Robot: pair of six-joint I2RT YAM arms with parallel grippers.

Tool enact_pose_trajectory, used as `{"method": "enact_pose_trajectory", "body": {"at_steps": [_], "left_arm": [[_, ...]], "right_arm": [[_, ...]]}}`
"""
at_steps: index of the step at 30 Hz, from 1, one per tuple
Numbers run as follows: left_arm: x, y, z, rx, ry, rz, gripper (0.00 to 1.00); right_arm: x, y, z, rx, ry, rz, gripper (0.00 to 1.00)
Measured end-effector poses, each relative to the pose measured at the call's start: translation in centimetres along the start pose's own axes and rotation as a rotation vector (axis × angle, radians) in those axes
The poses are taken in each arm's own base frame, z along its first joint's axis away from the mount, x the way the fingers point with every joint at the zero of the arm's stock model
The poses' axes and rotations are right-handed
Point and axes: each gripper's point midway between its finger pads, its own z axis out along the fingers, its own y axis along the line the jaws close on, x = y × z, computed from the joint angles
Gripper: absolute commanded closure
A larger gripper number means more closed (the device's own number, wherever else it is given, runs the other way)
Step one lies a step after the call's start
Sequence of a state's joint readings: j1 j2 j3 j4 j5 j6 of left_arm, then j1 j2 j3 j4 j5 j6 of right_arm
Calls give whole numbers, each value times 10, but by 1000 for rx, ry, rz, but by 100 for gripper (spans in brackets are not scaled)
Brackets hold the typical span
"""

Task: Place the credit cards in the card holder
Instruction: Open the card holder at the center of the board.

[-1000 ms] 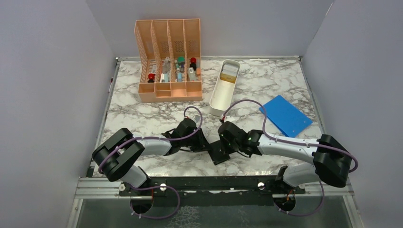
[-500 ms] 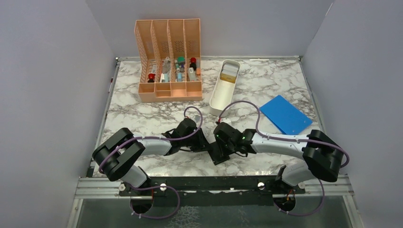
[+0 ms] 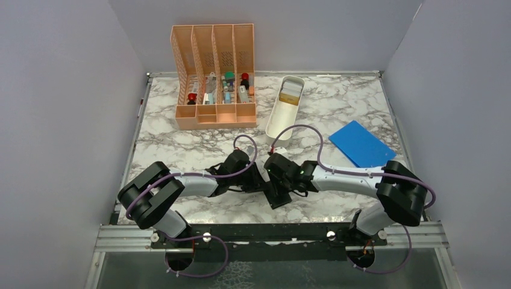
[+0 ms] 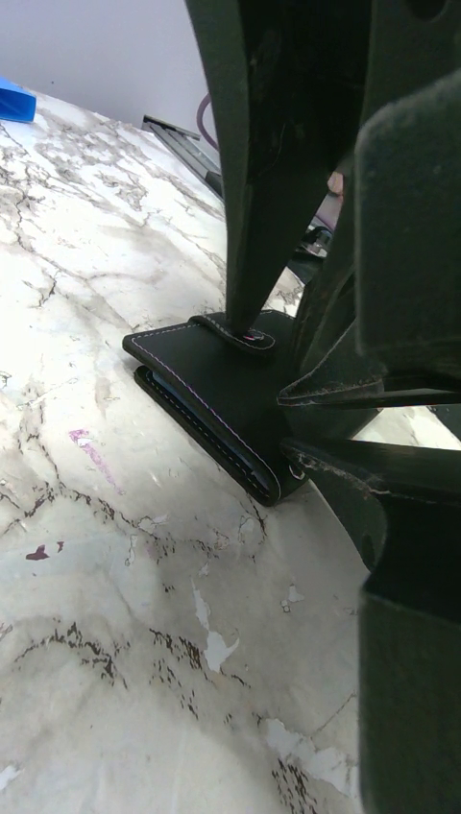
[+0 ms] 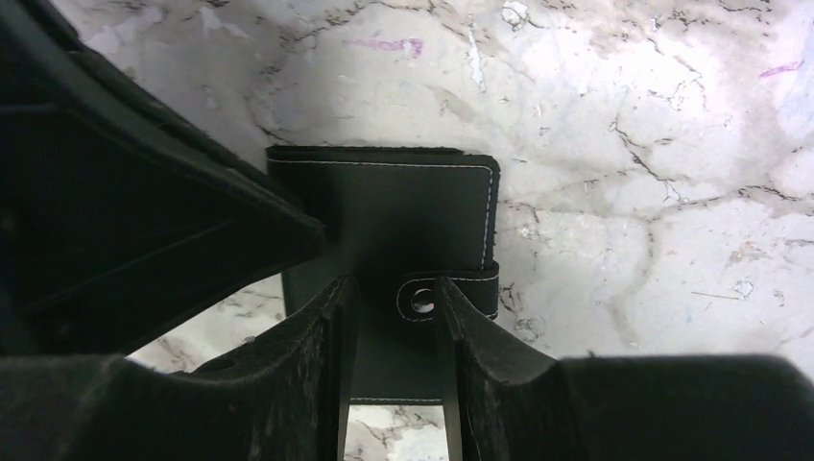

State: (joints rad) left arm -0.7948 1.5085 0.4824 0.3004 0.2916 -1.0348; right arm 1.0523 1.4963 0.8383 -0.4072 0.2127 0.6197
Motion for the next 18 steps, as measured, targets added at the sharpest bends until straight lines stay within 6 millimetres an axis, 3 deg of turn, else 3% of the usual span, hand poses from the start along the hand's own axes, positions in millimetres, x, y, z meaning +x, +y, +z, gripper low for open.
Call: {"method": "enact_pose_trajectory", "body": {"at_steps": [4, 10, 16, 18], "left_arm": [[0, 0, 0, 0, 0, 0, 79], [0, 0, 0, 0, 0, 0, 79], [0, 0, 0, -1, 0, 0, 79], [0, 0, 0, -1, 0, 1, 79]], "right_arm": [[3, -5, 5, 32, 11, -6, 62], [2, -11, 6, 68, 2, -11, 71], [2, -17, 7, 102, -7, -5, 96], [1, -18, 6, 108, -16, -1, 99]]}}
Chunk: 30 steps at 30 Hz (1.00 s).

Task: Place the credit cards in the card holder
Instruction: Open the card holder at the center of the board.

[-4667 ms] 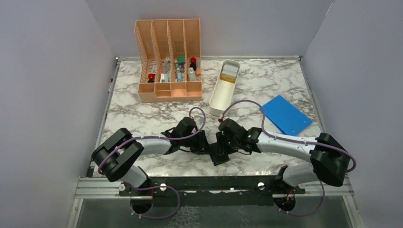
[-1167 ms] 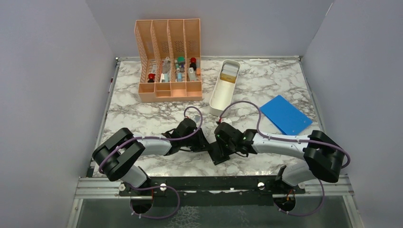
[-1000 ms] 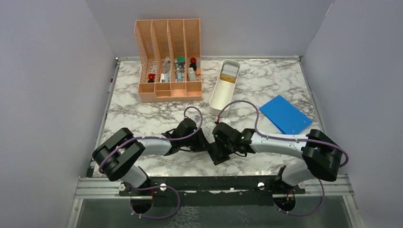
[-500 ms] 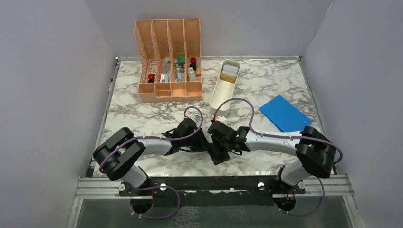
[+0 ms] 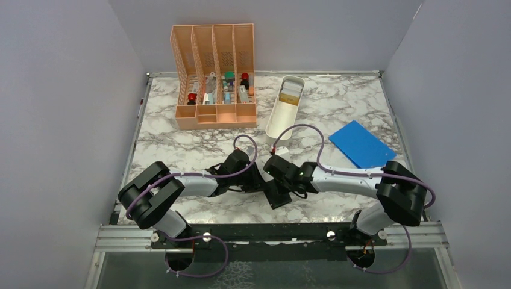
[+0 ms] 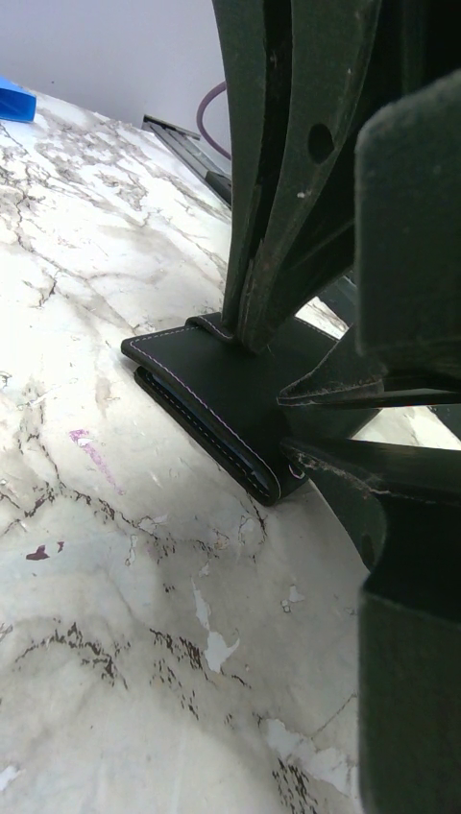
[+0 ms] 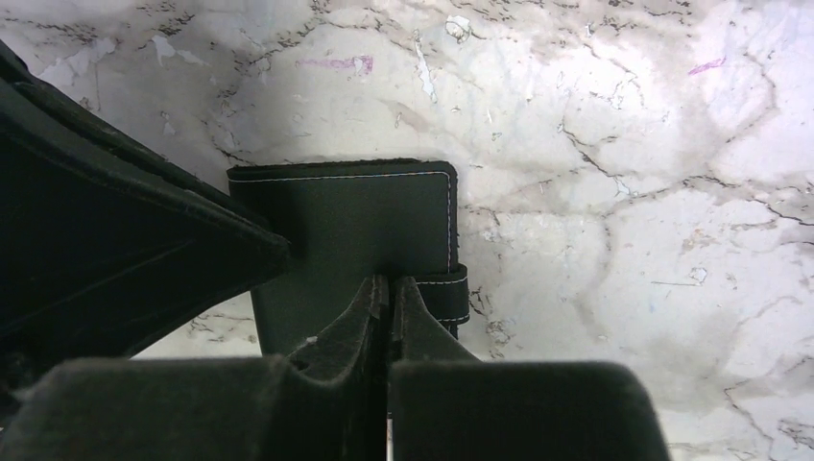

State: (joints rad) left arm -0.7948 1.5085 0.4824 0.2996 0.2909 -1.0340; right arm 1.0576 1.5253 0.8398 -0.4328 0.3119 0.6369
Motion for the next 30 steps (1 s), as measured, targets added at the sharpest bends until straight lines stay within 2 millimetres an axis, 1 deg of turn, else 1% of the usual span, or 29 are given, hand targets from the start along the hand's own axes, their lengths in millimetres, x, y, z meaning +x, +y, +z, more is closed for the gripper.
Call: {"method": "enact_pose_trajectory", "body": {"at_steps": [11, 16, 24, 27, 30], "left_arm": [[0, 0, 1, -1, 1, 1, 79], [0, 0, 2, -1, 2, 1, 79], [1, 0, 2, 2, 8, 1, 78], [2, -1, 2, 7, 13, 1, 71], [0, -4, 0, 9, 9, 8, 60]], "right_arm": [[-1, -3, -4, -31, -65, 41, 99], [-4, -3, -9, -51, -94, 58, 99], [2, -13, -21, -65, -121, 71, 99], [-2, -12, -27, -83, -138, 81, 99], [-9, -7, -37, -123, -162, 107, 99]]}}
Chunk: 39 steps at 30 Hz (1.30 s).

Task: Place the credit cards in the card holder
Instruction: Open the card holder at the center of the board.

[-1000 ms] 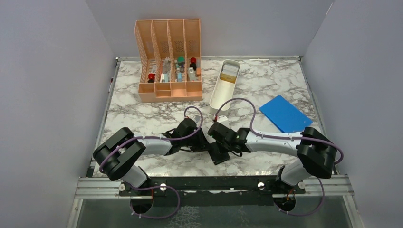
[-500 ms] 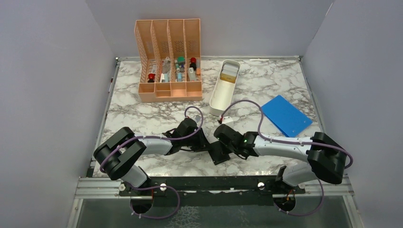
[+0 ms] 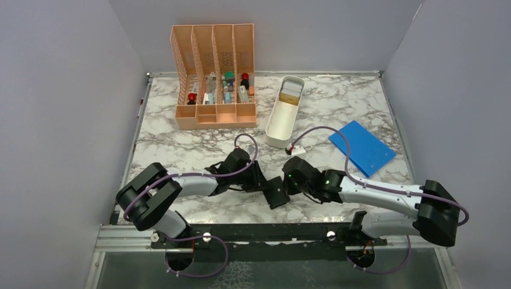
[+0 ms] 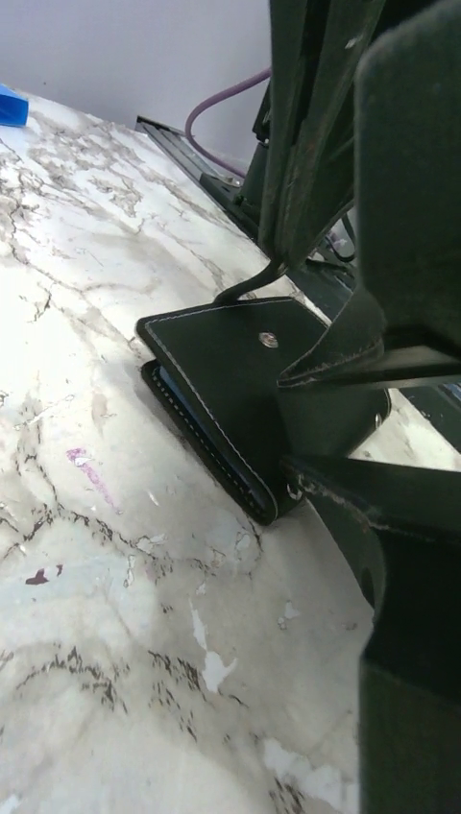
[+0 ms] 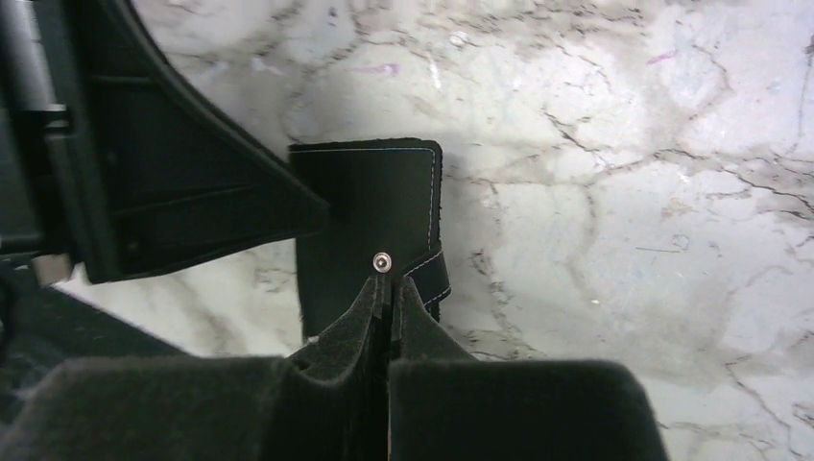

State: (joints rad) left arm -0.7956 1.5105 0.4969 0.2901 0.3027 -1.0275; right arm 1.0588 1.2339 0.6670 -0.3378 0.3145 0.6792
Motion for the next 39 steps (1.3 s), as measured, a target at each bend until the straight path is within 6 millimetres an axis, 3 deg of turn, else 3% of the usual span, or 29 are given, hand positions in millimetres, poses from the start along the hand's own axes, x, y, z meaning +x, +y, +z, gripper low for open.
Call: {"method": "enact_pose_trajectory", "body": {"at_steps": [4, 10, 14, 19, 29, 39], "left_arm": [[-9, -2, -14, -30, -33, 24, 50], [-42, 3, -56, -74, -174, 24, 32], [-39, -2, -76, -30, -213, 48, 22], [-27, 5, -85, -15, -216, 54, 20], [-9, 34, -81, -90, -163, 33, 20], [-2, 44, -82, -122, -139, 22, 26]], "right_arm": [[-16, 21, -17, -116, -45, 62, 99], [-39, 58, -36, -301, -99, 154, 99], [-42, 69, -38, -350, -96, 181, 99], [-43, 75, -35, -365, -93, 201, 99], [-41, 53, -28, -264, -122, 212, 99], [-1, 0, -16, -78, -84, 216, 99]]}}
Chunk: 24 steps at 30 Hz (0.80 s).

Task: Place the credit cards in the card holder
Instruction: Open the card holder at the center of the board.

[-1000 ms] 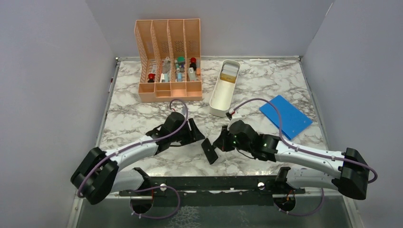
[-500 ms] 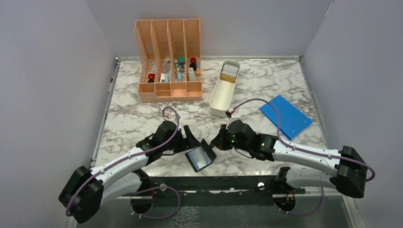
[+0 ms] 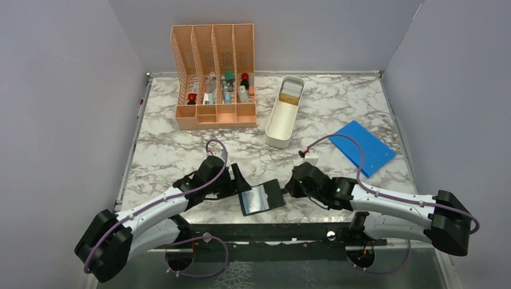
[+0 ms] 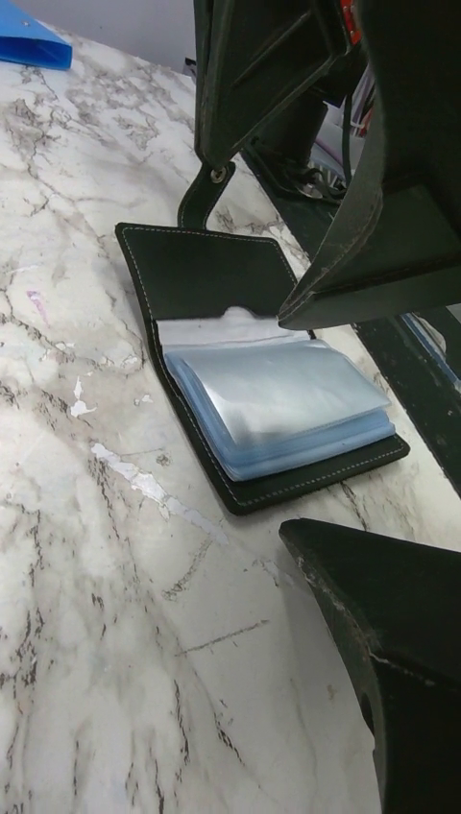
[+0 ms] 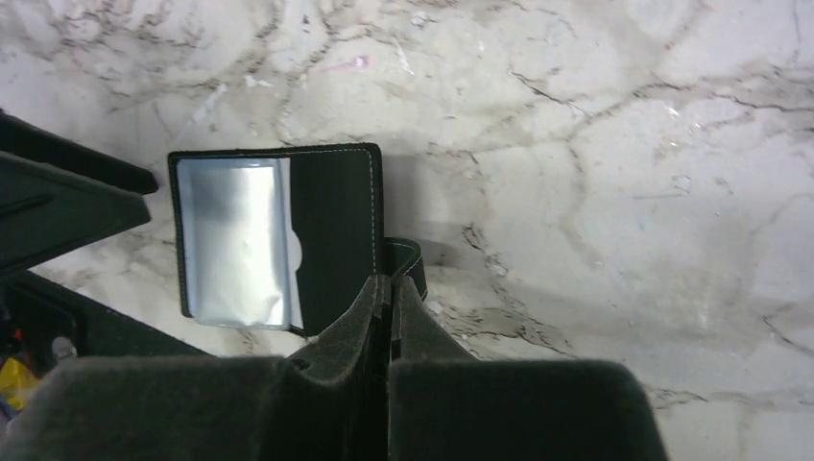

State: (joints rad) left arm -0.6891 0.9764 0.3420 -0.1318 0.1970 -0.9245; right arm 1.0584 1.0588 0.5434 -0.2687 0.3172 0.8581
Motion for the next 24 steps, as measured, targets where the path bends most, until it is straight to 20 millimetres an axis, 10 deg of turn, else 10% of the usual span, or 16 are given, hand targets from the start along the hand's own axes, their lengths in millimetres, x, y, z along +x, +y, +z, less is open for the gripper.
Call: {"method": "enact_pose_trajectory", "body": {"at_steps": [21, 24], "left_arm": [[21, -9, 7, 168, 18, -85, 28], [23, -13, 9, 188, 25, -90, 29]], "right_arm": [[36, -48, 9, 139, 41, 54, 98], [36, -48, 9, 140, 42, 53, 79]]}}
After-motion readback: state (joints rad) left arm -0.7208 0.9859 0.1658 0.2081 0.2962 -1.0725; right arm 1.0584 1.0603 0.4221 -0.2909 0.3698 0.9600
